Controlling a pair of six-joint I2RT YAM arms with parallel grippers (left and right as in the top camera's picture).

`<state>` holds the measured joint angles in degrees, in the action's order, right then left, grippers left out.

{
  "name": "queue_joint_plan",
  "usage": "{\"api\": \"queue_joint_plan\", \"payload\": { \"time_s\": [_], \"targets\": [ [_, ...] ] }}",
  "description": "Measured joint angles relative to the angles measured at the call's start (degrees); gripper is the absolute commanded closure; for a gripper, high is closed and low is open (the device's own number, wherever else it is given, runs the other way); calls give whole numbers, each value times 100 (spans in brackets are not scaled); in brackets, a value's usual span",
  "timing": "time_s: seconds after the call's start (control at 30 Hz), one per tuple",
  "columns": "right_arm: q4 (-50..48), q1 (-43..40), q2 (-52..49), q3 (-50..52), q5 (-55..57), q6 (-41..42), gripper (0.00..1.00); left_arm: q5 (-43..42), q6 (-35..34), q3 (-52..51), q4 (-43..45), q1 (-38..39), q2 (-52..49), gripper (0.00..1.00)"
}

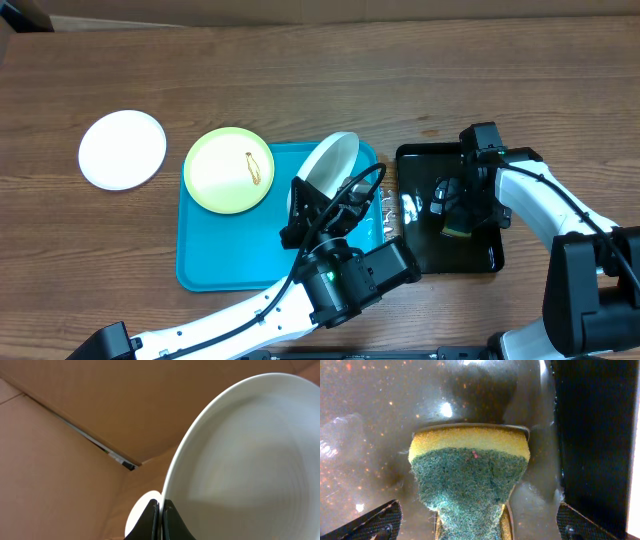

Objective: Clean dirty plates on tray and stack at the side
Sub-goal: 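Lift the cleaned white plate off the blue tray with left gripper, then lower the white plate onto the white plate at table's left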

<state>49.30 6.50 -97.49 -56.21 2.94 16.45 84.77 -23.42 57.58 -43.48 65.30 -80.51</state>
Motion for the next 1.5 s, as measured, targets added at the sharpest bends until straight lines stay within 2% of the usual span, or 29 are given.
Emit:
{"api": "queue_joint_plan", "payload": {
  "time_s": [0.33, 0.43, 0.57, 0.77, 0.9, 1.03, 1.17, 1.3, 1.5],
  "targets": [
    [-2, 0, 0, 0, 2, 0, 0, 52, 140, 0, 417, -2, 0, 96],
    [-4, 0, 0, 2, 2, 0, 0, -315, 131, 0, 474, -15, 0, 96],
    [-7, 0, 0, 2, 4, 0, 0, -1674, -20, 0, 787, -417, 4, 96],
    [-4, 0, 0, 4, 2, 0, 0, -4439, -190, 221, 942, -2343, 4, 96],
    [-4, 0, 0, 4, 2, 2, 0, -6610, -240, 581, 1082, -4258, 7, 96],
    [-4, 0, 0, 4, 0, 2, 0, -8192, -358, 656, 1161, -6192, 7, 96],
    [-4, 0, 0, 4, 2, -2, 0, -9053, -492, 656, 1158, -8019, -13, 96],
    [-4, 0, 0, 7, 0, 0, 0, -9407, -614, 656, 1250, -9560, -258, 96],
    [-4, 0, 0, 7, 0, 0, 0, -9554, -715, 656, 1606, -10732, -1001, 96]
  ]
}}
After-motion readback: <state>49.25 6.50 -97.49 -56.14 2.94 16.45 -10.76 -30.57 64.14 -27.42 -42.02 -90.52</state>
